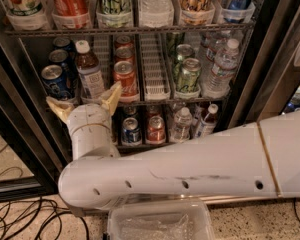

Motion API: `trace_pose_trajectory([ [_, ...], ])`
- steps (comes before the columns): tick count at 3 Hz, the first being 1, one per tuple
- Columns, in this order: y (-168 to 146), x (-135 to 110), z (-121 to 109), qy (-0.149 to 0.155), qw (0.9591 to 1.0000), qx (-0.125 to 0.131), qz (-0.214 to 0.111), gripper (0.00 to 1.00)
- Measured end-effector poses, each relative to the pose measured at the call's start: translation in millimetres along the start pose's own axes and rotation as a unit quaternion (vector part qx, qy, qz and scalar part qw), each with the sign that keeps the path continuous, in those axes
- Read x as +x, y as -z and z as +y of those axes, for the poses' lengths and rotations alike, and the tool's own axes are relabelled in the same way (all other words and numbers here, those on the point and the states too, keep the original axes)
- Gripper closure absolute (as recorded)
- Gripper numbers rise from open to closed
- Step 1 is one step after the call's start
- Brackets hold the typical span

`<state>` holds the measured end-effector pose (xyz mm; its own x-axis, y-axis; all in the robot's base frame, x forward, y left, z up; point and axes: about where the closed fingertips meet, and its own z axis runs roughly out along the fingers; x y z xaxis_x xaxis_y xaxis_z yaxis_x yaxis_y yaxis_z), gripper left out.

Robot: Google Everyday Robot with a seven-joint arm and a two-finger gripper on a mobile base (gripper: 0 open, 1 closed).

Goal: Pick blue plastic bottle from middle shelf of fridge

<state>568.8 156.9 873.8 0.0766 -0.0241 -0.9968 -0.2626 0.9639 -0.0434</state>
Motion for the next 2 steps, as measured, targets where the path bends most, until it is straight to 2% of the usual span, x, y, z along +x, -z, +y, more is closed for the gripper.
trace_pose_trajectory([
  [1, 0.2, -6.0, -9.1, 0.000, 0.9998, 0.018, -0.011, 0.00],
  [2, 0.2, -6.0, -9.0, 0.000, 0.9998, 0.018, -0.011, 0.00],
])
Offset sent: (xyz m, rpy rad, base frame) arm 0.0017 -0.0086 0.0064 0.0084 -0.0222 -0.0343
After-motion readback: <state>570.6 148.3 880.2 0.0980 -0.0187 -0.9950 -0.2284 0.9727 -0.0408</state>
